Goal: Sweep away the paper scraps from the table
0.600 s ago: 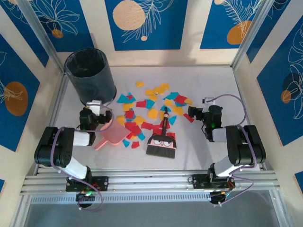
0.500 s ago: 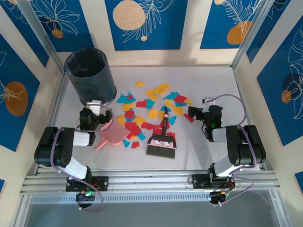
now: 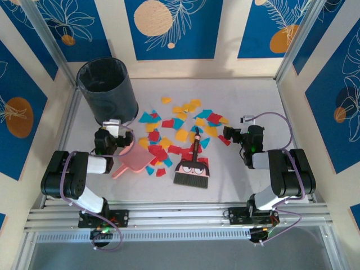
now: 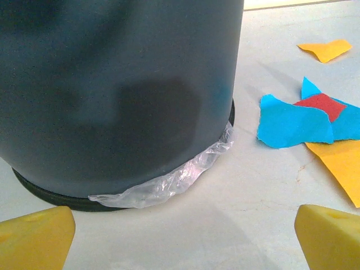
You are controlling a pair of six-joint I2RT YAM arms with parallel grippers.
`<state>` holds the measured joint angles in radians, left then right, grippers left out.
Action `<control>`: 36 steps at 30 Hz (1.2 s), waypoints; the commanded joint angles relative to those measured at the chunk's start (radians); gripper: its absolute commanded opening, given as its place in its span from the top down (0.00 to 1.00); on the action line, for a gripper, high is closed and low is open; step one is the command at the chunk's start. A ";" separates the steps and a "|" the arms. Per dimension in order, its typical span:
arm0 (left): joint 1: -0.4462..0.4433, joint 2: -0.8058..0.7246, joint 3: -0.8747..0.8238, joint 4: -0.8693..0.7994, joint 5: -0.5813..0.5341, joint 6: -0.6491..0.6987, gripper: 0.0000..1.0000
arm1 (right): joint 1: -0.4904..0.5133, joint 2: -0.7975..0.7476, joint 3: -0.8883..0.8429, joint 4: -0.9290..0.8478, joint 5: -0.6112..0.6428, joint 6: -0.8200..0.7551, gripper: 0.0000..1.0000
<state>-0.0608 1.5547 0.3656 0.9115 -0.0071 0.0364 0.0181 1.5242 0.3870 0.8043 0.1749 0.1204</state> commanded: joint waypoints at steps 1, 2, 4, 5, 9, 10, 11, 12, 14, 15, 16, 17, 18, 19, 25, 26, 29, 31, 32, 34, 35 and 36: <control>0.010 0.007 0.016 0.005 0.018 0.013 0.00 | -0.004 -0.001 0.022 0.018 -0.015 -0.007 0.01; 0.010 0.007 0.016 0.005 0.018 0.013 0.00 | -0.004 -0.001 0.022 0.018 -0.015 -0.007 0.01; 0.010 0.007 0.015 0.004 0.018 0.013 0.00 | -0.004 -0.001 0.022 0.018 -0.015 -0.005 0.01; 0.010 0.007 0.015 0.006 0.018 0.013 0.00 | -0.004 -0.001 0.023 0.019 -0.015 -0.006 0.01; 0.011 0.007 0.015 0.005 0.017 0.013 0.00 | -0.004 -0.002 0.023 0.021 -0.015 -0.007 0.01; 0.011 0.007 0.015 0.006 0.018 0.012 0.00 | -0.004 -0.001 0.023 0.020 -0.015 -0.007 0.01; 0.010 0.005 0.015 0.007 0.018 0.013 0.00 | -0.004 -0.001 0.022 0.021 -0.015 -0.006 0.01; 0.010 0.005 0.014 0.007 0.018 0.013 0.00 | -0.004 -0.001 0.021 0.020 -0.015 -0.006 0.01; 0.010 0.005 0.014 0.007 0.018 0.013 0.00 | -0.004 -0.001 0.021 0.021 -0.015 -0.007 0.00; 0.011 0.005 0.012 0.011 0.018 0.012 0.00 | -0.004 -0.002 0.021 0.021 -0.015 -0.006 0.01; 0.011 0.005 0.010 0.014 0.018 0.013 0.00 | -0.004 -0.002 0.021 0.020 -0.015 -0.006 0.01; 0.010 0.005 0.009 0.016 0.019 0.014 0.00 | -0.004 -0.002 0.021 0.022 -0.015 -0.006 0.01; 0.010 0.005 0.008 0.019 0.027 0.016 0.00 | -0.005 -0.002 0.021 0.022 -0.015 -0.006 0.01; 0.010 0.005 0.007 0.020 0.034 0.018 0.00 | -0.005 -0.003 0.021 0.022 -0.016 -0.006 0.00; 0.010 -0.003 -0.028 0.084 0.037 0.018 0.00 | 0.000 -0.031 0.028 -0.012 -0.018 -0.013 0.01; 0.011 -0.015 -0.036 0.092 0.029 0.015 0.00 | 0.000 -0.041 0.031 -0.030 -0.017 -0.013 0.00; 0.011 -0.047 -0.043 0.077 0.015 0.010 0.00 | 0.002 -0.050 0.033 -0.038 -0.008 -0.010 0.01; 0.010 -0.068 -0.039 0.053 0.009 0.010 0.00 | 0.003 -0.062 0.039 -0.057 -0.002 -0.010 0.01; 0.010 -0.083 -0.036 0.031 0.002 0.008 0.00 | 0.003 -0.074 0.047 -0.083 0.004 -0.006 0.01; 0.010 -0.132 -0.030 -0.019 -0.010 0.005 0.00 | 0.003 -0.110 0.064 -0.147 0.021 0.005 0.01; 0.009 -0.165 -0.029 -0.053 -0.008 0.006 0.00 | 0.003 -0.131 0.073 -0.188 0.036 0.018 0.01; 0.009 -0.199 -0.024 -0.095 -0.013 0.002 0.00 | 0.003 -0.156 0.084 -0.234 0.047 0.035 0.01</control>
<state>-0.0608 1.4380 0.3298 0.8894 -0.0040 0.0360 0.0185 1.4364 0.4244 0.6765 0.1867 0.1249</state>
